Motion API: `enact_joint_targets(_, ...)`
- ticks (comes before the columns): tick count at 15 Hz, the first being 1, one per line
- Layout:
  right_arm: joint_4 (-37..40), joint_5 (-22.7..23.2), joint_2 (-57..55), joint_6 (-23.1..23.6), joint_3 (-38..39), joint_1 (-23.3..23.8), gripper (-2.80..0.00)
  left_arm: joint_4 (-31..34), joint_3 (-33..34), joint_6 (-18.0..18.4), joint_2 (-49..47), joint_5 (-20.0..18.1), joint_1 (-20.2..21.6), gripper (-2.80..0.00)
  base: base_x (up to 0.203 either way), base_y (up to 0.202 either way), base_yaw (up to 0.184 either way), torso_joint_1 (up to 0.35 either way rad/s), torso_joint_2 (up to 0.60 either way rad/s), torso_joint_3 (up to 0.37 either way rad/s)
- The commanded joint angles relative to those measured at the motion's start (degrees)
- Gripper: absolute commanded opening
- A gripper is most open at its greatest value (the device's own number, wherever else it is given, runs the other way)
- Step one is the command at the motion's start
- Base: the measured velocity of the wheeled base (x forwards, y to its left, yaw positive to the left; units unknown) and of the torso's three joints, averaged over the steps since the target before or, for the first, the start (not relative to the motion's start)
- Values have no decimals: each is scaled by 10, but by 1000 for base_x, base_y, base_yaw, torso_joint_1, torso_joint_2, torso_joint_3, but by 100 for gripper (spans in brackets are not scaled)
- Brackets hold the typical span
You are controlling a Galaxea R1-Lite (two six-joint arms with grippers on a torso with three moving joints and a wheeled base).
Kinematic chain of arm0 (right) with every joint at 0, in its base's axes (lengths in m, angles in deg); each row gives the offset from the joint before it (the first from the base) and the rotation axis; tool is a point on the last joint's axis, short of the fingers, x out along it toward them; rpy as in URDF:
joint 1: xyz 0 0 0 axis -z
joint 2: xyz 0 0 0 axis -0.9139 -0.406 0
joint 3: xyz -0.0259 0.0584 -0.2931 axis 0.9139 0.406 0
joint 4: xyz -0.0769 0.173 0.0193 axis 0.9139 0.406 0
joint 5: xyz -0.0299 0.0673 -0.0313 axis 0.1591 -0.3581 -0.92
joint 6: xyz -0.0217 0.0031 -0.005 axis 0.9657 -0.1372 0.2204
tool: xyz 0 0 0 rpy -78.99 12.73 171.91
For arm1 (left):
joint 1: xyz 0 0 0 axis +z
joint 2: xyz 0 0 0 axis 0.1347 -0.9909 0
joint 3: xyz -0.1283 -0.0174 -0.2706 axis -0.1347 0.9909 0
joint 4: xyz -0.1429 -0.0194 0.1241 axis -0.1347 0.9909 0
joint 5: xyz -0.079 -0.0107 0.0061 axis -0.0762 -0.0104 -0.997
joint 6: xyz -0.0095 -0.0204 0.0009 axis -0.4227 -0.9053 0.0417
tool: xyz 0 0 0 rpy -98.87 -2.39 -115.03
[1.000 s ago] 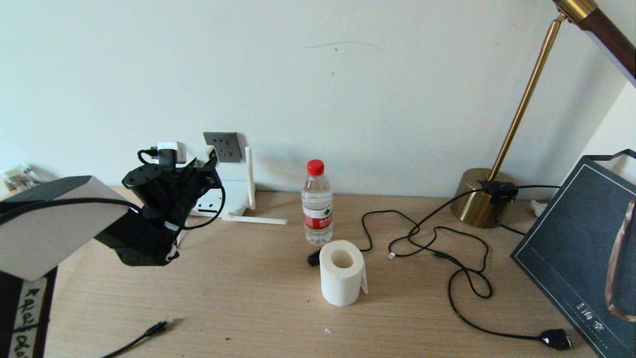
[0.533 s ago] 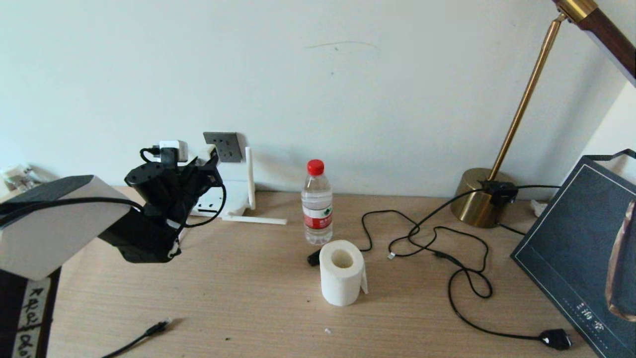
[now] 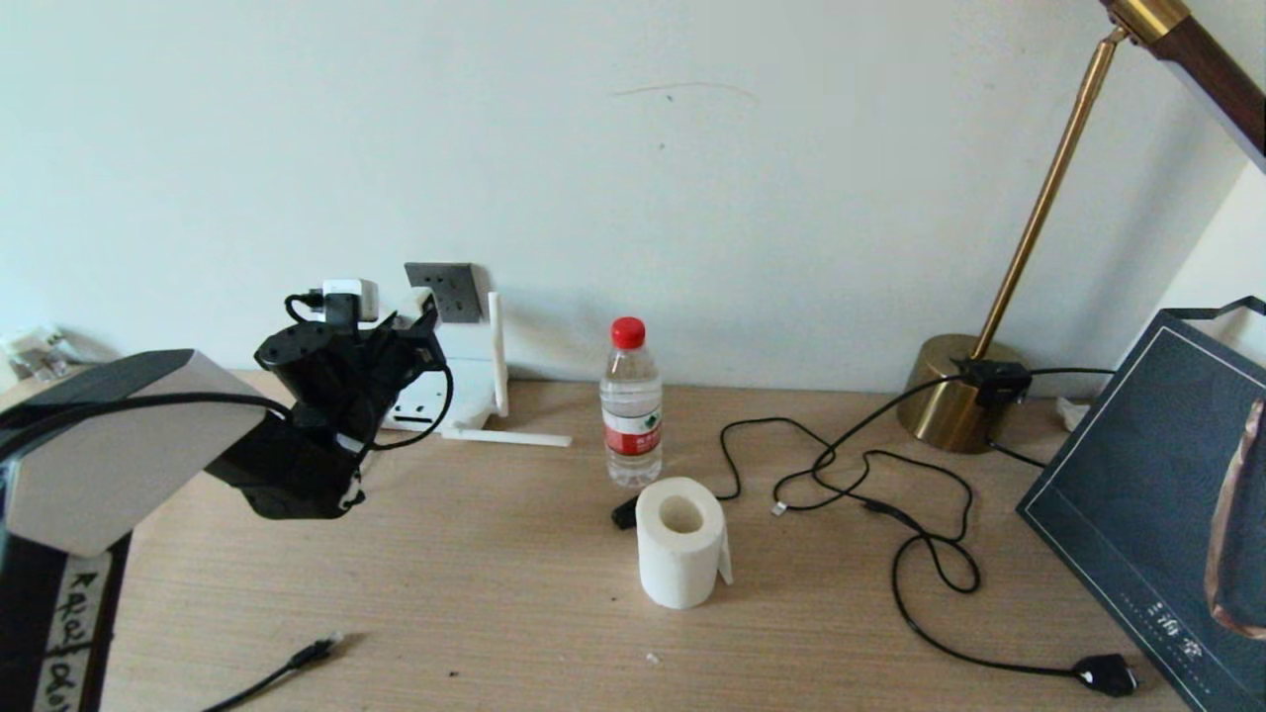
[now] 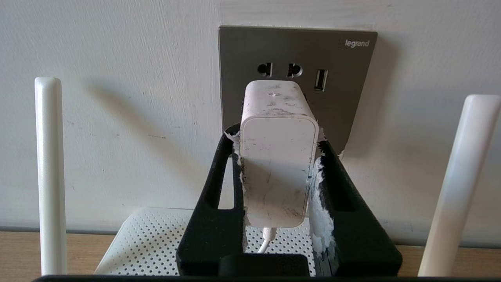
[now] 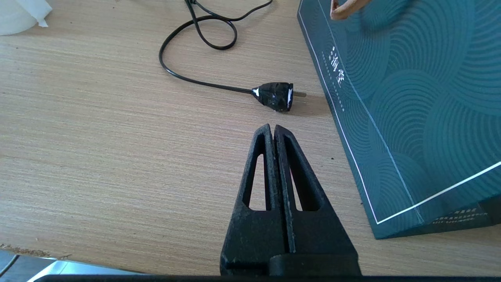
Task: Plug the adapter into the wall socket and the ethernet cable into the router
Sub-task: Plug plug into socket
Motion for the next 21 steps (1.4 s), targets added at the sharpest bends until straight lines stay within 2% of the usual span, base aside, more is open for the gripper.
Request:
enact_joint_targets(1, 1, 0, 0, 1, 0, 0, -280, -1, -5, 0, -1, -1, -1, -280, 0, 0, 0, 0, 0, 0)
enact_joint_targets(21, 1, 0, 0, 1, 0, 0, -280, 24, -42, 0, -11, 1, -4, -280, 0, 0, 0, 0, 0, 0)
